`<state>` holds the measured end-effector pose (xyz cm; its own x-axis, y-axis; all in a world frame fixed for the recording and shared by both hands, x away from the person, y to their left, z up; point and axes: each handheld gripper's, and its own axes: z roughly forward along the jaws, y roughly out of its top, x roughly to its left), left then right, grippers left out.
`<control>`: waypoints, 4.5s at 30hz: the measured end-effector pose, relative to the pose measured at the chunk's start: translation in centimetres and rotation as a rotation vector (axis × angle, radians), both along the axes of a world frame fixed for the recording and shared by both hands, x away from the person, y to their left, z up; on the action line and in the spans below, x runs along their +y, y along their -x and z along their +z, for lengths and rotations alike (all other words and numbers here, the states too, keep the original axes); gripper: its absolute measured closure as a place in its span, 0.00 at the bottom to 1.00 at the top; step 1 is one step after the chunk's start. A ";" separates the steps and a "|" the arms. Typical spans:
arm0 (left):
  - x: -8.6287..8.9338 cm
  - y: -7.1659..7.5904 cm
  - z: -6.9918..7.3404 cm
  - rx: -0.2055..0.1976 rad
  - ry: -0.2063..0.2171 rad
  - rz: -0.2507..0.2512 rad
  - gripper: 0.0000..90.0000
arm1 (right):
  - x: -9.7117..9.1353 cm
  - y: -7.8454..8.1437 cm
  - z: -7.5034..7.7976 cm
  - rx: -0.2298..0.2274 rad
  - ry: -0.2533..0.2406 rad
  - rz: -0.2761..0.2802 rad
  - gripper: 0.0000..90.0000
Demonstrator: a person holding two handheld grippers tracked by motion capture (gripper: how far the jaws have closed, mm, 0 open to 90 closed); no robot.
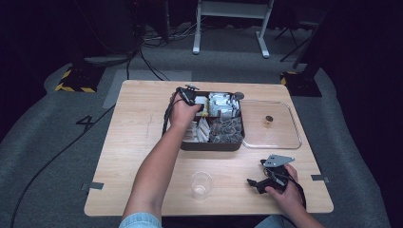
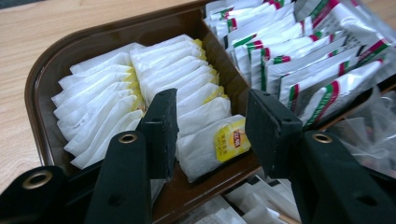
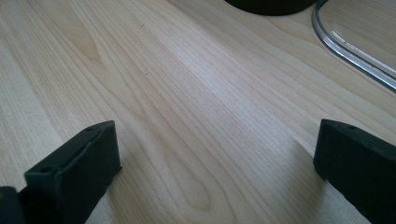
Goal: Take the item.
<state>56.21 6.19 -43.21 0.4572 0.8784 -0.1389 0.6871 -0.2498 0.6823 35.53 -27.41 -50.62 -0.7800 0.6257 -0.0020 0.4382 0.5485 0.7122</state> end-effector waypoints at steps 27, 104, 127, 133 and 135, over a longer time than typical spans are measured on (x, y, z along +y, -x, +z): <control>-1.4 -0.6 -1.8 0.090 -0.157 -0.080 0.90 | 0.0 0.0 0.0 -0.001 0.001 0.002 0.01; 3.4 20.2 13.4 -0.262 0.078 -0.586 1.00 | 0.0 0.0 0.0 0.002 0.001 0.005 0.01; 3.2 26.6 5.6 -0.280 0.171 -0.647 1.00 | 0.0 0.0 0.0 0.001 0.000 0.005 0.01; 2.9 27.3 4.1 -0.278 0.186 -0.657 1.00 | 0.0 0.0 0.0 0.002 0.000 0.005 0.01; 2.8 27.5 3.7 -0.278 0.184 -0.662 1.00 | 0.0 0.0 0.0 0.001 0.000 0.006 0.01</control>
